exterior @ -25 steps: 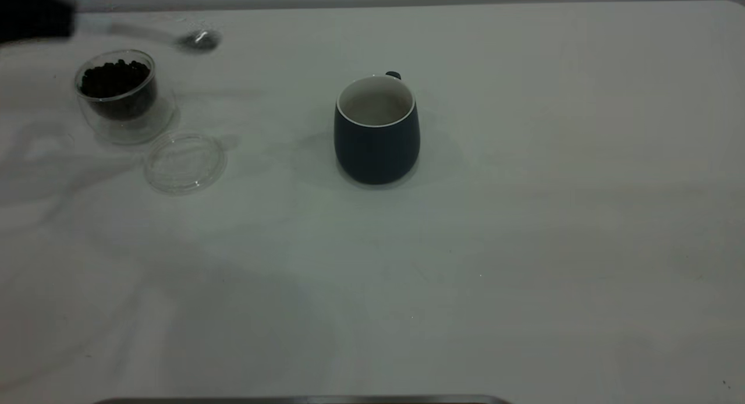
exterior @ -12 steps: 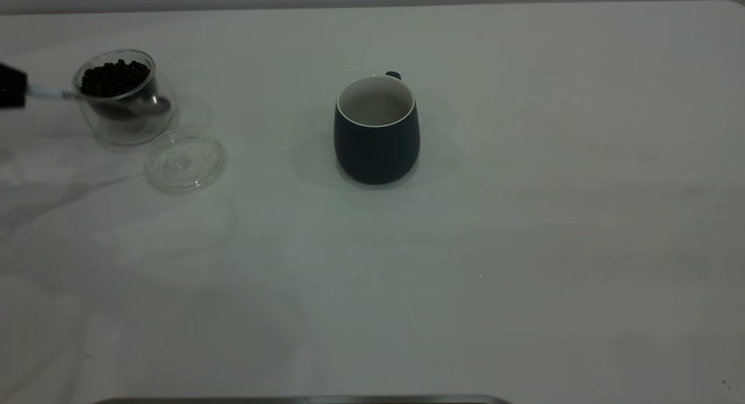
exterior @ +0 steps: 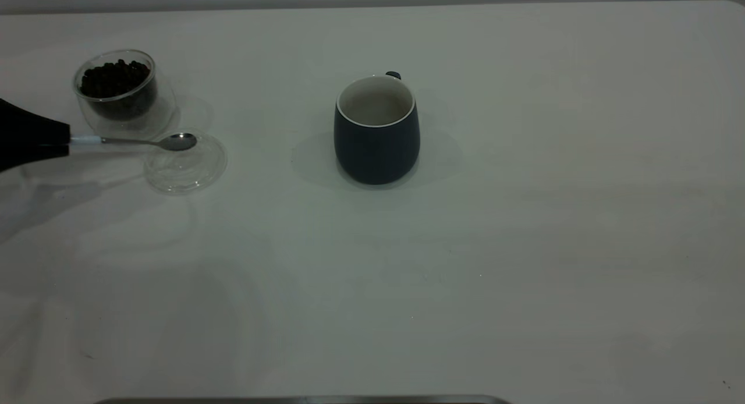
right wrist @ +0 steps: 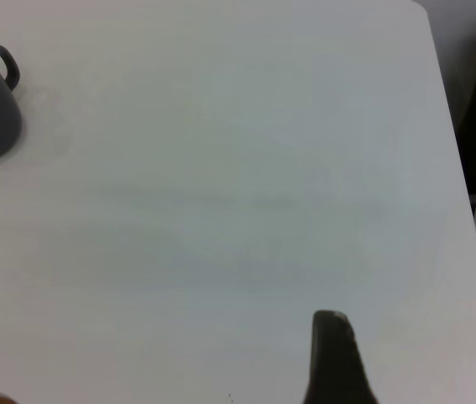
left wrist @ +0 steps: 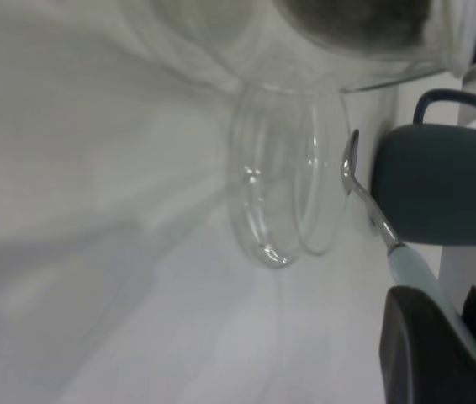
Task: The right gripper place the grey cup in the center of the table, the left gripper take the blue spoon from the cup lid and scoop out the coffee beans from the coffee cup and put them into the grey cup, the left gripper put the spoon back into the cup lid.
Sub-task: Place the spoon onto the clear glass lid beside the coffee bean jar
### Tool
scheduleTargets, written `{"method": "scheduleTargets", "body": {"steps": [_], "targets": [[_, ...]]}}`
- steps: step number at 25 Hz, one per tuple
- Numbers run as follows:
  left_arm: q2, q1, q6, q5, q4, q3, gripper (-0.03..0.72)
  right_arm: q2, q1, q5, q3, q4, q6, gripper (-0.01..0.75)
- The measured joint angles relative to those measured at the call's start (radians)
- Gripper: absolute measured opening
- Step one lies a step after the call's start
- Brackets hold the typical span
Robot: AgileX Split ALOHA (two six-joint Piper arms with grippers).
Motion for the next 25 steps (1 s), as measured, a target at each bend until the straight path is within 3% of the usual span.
{"method": "scheduleTargets", "body": {"steps": [18,21,25], "targets": [[0.027,-0.090,0.030,-0.082,-0.080,0.000,0.139,0.000,0.000,0.000,0.000,0.000,0.000,0.459],[0.027,-0.090,0.030,-0.085,-0.084,0.000,0.193,0.000,0.000,0.000,0.000,0.000,0.000,0.459],[0.027,-0.090,0.030,-0.101,-0.088,0.000,0.361,0.000,0.000,0.000,0.000,0.000,0.000,0.459]]}}
